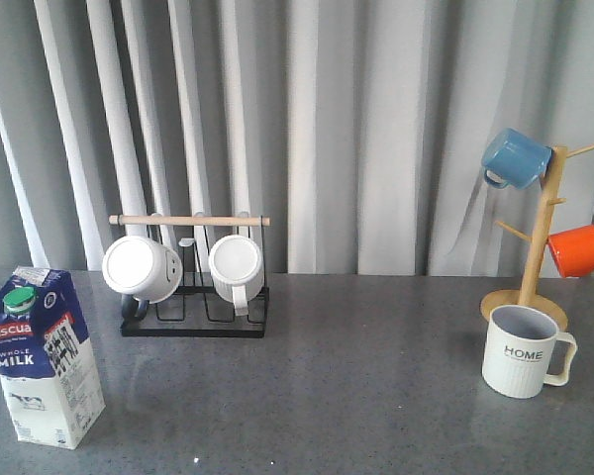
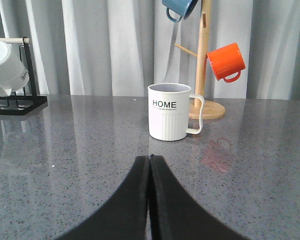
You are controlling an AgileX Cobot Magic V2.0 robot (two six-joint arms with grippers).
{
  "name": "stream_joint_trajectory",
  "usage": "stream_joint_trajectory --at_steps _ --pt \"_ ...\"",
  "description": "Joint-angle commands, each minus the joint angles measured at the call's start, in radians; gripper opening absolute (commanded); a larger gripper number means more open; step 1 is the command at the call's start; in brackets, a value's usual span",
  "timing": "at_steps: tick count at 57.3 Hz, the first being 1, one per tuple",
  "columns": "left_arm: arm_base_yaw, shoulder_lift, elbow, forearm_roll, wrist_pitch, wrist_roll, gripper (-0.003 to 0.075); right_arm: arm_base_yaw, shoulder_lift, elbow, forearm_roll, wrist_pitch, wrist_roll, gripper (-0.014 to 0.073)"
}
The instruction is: Place milk next to cup
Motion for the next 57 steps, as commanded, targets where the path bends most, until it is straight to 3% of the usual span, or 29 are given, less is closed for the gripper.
stream_joint_trajectory --at_steps 1,42,50,57 --pt "-0.003 -0.013 -0.022 -0.008 -0.077 -0.002 -0.0006 -0.004 -0.013 0.009 -0.002 -0.076 -0.003 -0.0008" --pt "-0.003 -0.013 -0.022 -0.008 -0.077 -0.002 -0.0006 -0.004 -0.005 0.008 -0.002 -0.080 -0.003 -0.0008" --pt "-0.003 -0.013 -0.025 -0.008 -0.121 -0.002 -0.0006 -0.004 -0.005 0.006 0.014 -0.251 0.015 -0.0008" --pt "-0.005 -0.013 -0.058 -0.008 -0.344 -0.056 -0.0006 -0.004 -0.005 -0.047 0.047 -0.478 0.157 -0.0008"
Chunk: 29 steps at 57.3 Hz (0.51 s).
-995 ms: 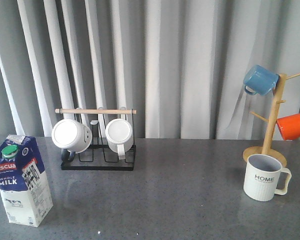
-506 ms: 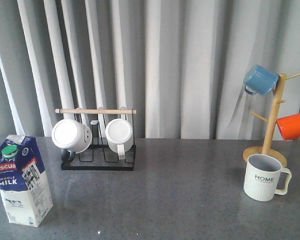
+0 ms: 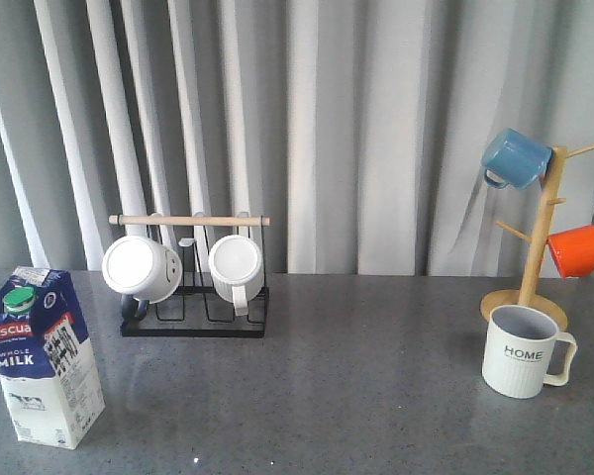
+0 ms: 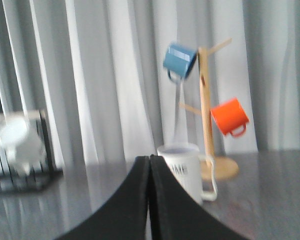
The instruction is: Place milk next to cup
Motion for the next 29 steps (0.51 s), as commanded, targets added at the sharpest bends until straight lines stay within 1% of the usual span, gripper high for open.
stream_joint_trajectory --at_steps 1,4,6,7,12,16,18,21,25,29 --pt "-0.004 -0.013 -0.076 -0.008 -0.251 -0.070 -0.0006 -0.004 -0.005 -0.061 0.006 -0.257 0.081 -0.0008" --pt "-0.004 -0.009 -0.140 -0.007 -0.262 -0.119 -0.0006 -0.004 0.005 -0.134 -0.024 -0.252 0.076 -0.0008" --pt "-0.004 0.006 -0.209 -0.007 -0.238 -0.157 -0.0006 -0.004 0.025 -0.194 -0.045 -0.201 0.076 -0.0008" --pt "-0.004 0.010 -0.221 -0.007 -0.224 -0.164 -0.0006 -0.004 0.044 -0.233 -0.063 -0.156 0.073 -0.0008" --pt "-0.004 0.124 -0.394 -0.007 -0.087 -0.168 -0.0006 -0.004 0.184 -0.404 -0.164 0.074 0.048 -0.0008" --pt "-0.004 0.262 -0.510 -0.007 0.017 -0.171 -0.0006 -0.004 0.336 -0.496 -0.214 0.177 0.048 -0.0008" --pt "-0.004 0.325 -0.551 -0.008 0.046 -0.173 -0.0006 -0.004 0.396 -0.531 -0.216 0.187 0.050 -0.0008" --pt "-0.004 0.419 -0.595 -0.008 0.044 -0.173 -0.0006 -0.004 0.475 -0.572 -0.216 0.175 0.050 -0.0008" --pt "-0.004 0.525 -0.642 -0.008 -0.002 -0.173 -0.0006 -0.004 0.557 -0.602 -0.215 0.166 0.050 -0.0008" --pt "-0.004 0.628 -0.663 -0.008 -0.079 -0.173 -0.0006 -0.004 0.619 -0.610 -0.215 0.139 0.050 -0.0008"
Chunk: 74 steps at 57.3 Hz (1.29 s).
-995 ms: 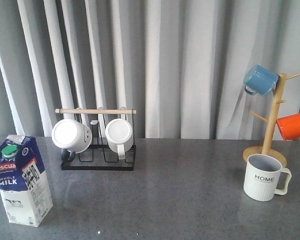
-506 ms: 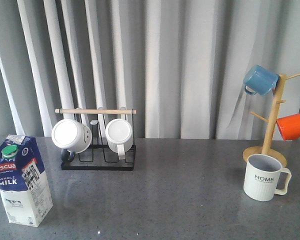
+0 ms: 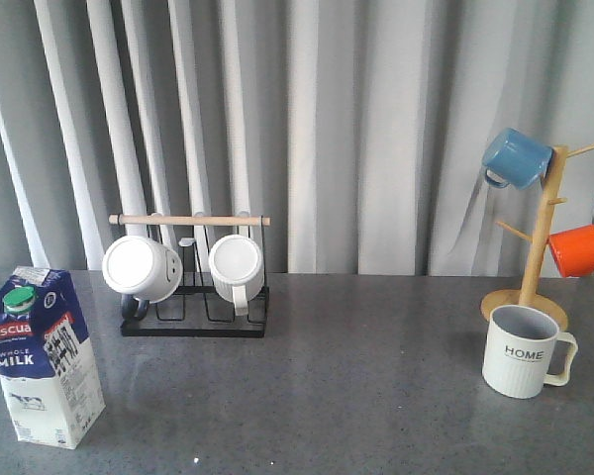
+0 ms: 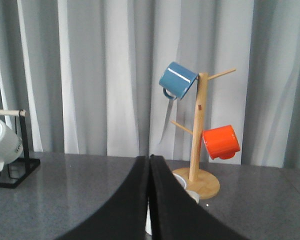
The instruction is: Place milk next to cup
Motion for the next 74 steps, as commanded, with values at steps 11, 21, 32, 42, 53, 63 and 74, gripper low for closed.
stream_joint_trajectory --at_steps 11,21,32,42,53,63,74 --pt "-0.004 0.280 -0.062 -0.008 -0.272 -0.018 -0.0006 -0.007 0.218 -0.046 -0.016 -0.014 -0.008 0.0024" --pt "-0.004 0.408 -0.060 -0.008 -0.385 -0.012 -0.0004 -0.007 0.335 -0.047 -0.053 -0.052 -0.006 0.0171" --pt "-0.004 0.512 -0.113 -0.005 -0.293 0.018 0.0069 -0.007 0.412 -0.047 -0.052 -0.129 -0.011 0.0402" --pt "-0.004 0.570 -0.202 -0.003 -0.176 0.028 0.0281 -0.007 0.443 -0.047 -0.049 -0.239 -0.013 0.0568" --pt "-0.004 0.584 -0.210 -0.005 -0.182 0.028 0.0450 -0.007 0.444 -0.047 -0.050 -0.348 -0.025 0.0584" --pt "-0.004 0.583 -0.210 -0.005 -0.182 0.028 0.0451 -0.007 0.441 -0.047 -0.049 -0.438 -0.025 0.0584" --pt "-0.004 0.583 -0.210 -0.005 -0.182 0.028 0.0449 -0.007 0.455 -0.047 -0.014 -0.422 -0.025 0.0582"
